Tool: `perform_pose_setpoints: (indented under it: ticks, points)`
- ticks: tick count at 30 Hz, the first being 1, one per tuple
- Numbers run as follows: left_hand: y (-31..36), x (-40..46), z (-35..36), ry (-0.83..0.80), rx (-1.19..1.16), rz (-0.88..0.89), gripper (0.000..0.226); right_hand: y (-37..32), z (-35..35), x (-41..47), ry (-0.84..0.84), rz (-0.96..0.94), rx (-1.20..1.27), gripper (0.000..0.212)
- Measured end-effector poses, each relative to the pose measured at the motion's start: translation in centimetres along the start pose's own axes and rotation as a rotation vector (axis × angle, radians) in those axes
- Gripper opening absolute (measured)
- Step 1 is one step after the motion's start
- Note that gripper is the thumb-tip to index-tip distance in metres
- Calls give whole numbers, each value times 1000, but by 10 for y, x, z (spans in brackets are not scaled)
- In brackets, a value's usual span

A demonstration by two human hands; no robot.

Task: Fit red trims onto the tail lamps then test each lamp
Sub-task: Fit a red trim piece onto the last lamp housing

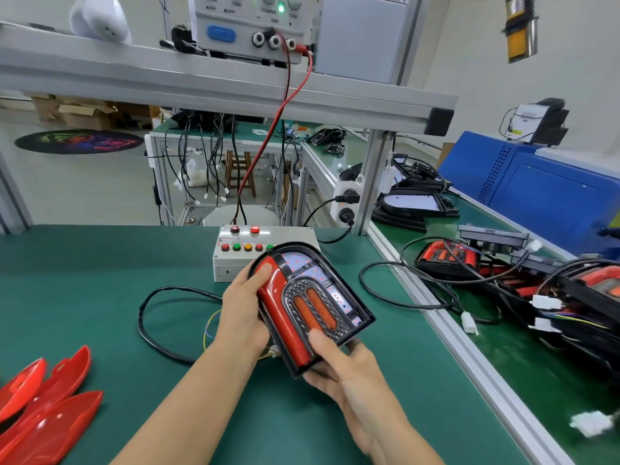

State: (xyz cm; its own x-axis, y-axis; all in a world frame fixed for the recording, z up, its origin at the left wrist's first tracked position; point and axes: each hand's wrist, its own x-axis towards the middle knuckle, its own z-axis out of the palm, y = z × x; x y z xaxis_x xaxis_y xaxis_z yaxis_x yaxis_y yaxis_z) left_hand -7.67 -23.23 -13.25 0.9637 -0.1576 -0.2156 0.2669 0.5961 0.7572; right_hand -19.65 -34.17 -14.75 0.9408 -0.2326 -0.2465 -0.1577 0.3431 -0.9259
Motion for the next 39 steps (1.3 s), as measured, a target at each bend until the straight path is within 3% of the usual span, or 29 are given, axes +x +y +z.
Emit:
perform_pose_setpoints:
  ticks: [4, 13, 18, 25, 29, 35, 39]
  points:
    - [7, -1, -9, -90, 45, -67, 16, -10, -20, 4, 74, -38, 5, 63]
    - [3, -8, -11, -264, 162, -133, 30, -28, -19, 14, -125, -2, -69, 54]
    - [2, -12, -7, -182, 291, -112, 26, -17, -17, 23, -146, 9, -59, 43]
    - [19, -20, -15, -111, 982, 236, 43, -11, -26, 32, -141, 46, -56, 39]
    - [39, -29, -37, -15, 1345, 400, 43, -14, -22, 35, -133, 79, -100, 25]
    - [88, -51, -87, 373, 2084, 466, 32, -15, -21, 40, -39, 86, -199, 18]
    - [114, -60, -115, 563, 2235, 272, 16, -13, -24, 47, 37, 48, -279, 17]
